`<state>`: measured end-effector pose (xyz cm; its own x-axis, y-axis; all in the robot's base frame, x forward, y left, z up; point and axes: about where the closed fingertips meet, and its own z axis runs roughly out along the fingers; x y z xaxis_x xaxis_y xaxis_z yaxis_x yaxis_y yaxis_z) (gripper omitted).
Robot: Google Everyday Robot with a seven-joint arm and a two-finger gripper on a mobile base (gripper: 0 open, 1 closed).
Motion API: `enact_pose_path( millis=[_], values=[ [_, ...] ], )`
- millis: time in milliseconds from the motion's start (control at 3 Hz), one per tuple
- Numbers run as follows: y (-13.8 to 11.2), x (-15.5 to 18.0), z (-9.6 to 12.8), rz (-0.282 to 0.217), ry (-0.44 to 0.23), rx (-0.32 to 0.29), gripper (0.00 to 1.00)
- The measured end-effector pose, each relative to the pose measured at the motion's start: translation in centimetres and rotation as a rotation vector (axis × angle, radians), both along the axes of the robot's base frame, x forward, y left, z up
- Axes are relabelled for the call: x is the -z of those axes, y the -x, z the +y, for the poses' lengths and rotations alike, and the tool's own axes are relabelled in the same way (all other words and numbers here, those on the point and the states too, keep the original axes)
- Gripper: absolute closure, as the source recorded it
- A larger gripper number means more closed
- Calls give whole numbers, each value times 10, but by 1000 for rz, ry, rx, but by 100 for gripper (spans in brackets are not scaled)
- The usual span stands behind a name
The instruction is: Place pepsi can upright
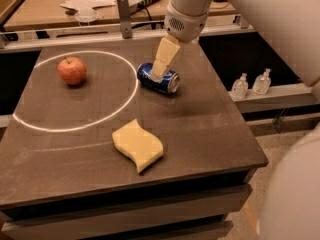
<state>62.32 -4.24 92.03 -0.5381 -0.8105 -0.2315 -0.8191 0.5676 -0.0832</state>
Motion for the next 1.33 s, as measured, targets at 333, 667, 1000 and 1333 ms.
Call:
enact_pose_path(
  millis=[333, 667, 1000, 1333],
  values=[
    [-12, 20, 23, 39, 5, -1, 0],
    [-22, 36, 51, 70, 9, -23, 0],
    [-28, 48, 71, 90, 21, -51, 15],
    [-31, 58, 82, 105, 32, -75, 39]
  ],
)
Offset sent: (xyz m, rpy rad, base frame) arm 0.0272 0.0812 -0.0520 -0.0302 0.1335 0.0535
